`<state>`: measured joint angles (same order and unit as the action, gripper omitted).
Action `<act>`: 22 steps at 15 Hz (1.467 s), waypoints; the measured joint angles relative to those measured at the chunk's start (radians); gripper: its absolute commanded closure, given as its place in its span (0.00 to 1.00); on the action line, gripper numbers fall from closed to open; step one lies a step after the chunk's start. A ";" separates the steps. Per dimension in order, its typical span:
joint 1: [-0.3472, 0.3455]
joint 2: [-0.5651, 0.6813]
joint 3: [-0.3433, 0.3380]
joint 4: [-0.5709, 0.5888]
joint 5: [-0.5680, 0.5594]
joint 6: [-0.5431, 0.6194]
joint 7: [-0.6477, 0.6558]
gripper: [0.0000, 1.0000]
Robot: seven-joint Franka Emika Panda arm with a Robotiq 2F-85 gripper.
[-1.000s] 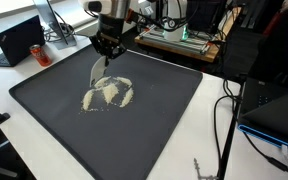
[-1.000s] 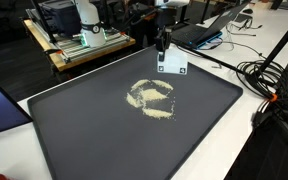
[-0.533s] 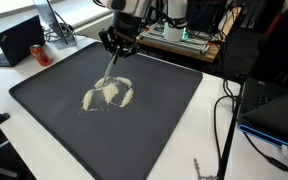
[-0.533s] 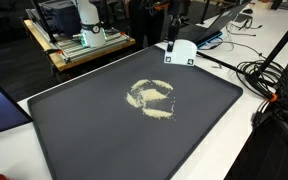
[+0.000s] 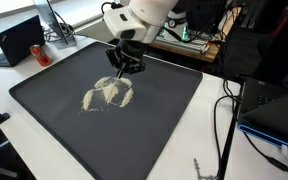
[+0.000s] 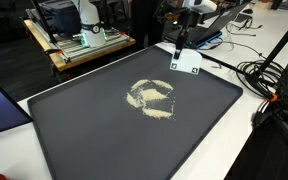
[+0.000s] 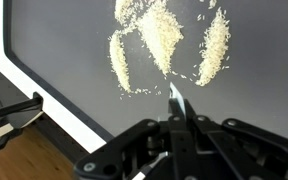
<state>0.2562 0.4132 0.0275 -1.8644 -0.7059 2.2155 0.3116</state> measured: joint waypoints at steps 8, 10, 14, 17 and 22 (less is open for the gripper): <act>0.031 0.171 -0.014 0.146 0.000 -0.060 0.156 0.99; 0.058 0.204 -0.026 0.184 0.000 -0.091 0.213 0.99; 0.125 0.258 -0.058 0.259 -0.018 -0.162 0.322 0.99; 0.156 0.292 -0.068 0.309 -0.038 -0.225 0.362 0.99; 0.163 0.338 -0.059 0.365 -0.038 -0.275 0.342 0.99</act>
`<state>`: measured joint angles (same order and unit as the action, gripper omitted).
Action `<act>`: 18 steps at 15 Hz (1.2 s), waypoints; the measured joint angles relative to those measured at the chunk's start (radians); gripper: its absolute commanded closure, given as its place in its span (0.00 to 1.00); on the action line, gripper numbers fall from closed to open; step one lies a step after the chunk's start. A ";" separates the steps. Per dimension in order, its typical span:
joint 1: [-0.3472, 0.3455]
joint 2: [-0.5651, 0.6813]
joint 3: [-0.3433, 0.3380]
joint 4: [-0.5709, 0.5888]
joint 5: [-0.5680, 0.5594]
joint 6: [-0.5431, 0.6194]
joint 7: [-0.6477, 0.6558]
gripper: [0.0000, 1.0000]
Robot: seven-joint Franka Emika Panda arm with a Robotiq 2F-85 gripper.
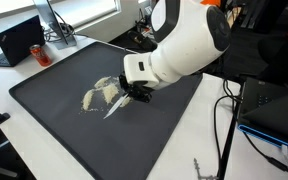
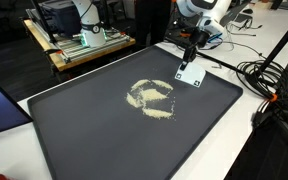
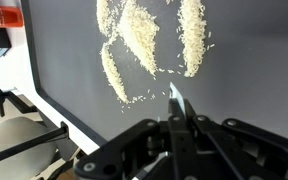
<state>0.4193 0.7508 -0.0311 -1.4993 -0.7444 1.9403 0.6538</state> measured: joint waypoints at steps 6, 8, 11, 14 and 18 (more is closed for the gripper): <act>-0.078 -0.044 0.030 0.004 0.063 0.040 -0.166 0.99; -0.130 -0.075 0.041 0.002 0.123 0.078 -0.267 0.99; -0.211 -0.120 0.049 -0.001 0.235 0.107 -0.437 0.99; -0.297 -0.157 0.058 -0.003 0.361 0.123 -0.629 0.99; -0.405 -0.186 0.068 0.003 0.506 0.088 -0.868 0.99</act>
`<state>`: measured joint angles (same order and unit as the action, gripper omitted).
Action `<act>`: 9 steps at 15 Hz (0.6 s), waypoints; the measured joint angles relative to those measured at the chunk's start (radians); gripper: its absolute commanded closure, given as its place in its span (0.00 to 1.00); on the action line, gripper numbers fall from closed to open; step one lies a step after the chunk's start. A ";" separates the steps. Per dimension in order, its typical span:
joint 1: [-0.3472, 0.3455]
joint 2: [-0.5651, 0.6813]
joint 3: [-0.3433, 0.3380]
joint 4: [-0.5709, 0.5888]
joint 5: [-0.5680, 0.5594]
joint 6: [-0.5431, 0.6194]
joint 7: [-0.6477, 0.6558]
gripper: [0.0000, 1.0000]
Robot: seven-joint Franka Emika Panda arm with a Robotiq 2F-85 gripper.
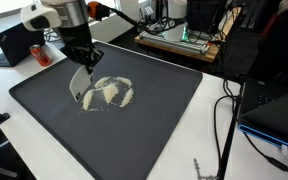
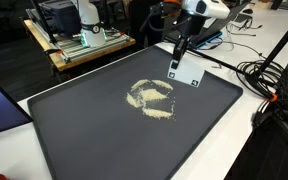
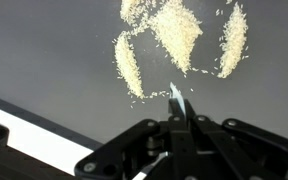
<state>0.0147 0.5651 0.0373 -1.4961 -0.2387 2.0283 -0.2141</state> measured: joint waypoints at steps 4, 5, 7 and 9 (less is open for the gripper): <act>-0.076 -0.003 0.007 0.037 0.093 -0.115 -0.184 0.99; -0.088 -0.003 0.007 0.048 0.105 -0.143 -0.213 0.99; -0.110 -0.003 0.008 0.070 0.132 -0.194 -0.267 0.99; -0.134 -0.002 0.008 0.090 0.168 -0.225 -0.317 0.99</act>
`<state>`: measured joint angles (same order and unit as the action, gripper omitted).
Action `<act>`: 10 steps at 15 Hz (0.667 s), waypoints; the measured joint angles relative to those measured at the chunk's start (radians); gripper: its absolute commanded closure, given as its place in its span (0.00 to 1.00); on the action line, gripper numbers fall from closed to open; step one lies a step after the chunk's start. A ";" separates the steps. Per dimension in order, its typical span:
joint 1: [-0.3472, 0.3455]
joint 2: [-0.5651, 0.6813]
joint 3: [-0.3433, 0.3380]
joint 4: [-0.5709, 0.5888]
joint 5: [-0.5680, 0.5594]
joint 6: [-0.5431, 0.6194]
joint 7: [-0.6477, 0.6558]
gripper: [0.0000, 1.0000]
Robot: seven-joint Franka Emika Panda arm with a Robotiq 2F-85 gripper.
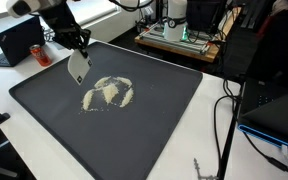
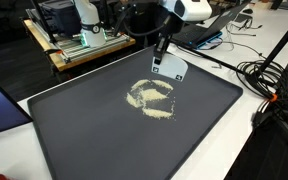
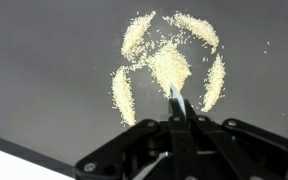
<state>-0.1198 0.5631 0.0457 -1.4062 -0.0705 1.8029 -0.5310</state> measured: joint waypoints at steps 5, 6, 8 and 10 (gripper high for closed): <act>-0.090 0.001 0.004 0.015 0.150 -0.009 -0.120 0.99; -0.109 0.002 0.004 0.015 0.183 -0.004 -0.134 0.99; -0.144 0.004 0.004 0.010 0.252 0.012 -0.163 0.99; -0.176 0.004 0.004 -0.012 0.328 0.050 -0.189 0.99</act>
<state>-0.2954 0.5671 0.0496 -1.4180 0.2577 1.8533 -0.7200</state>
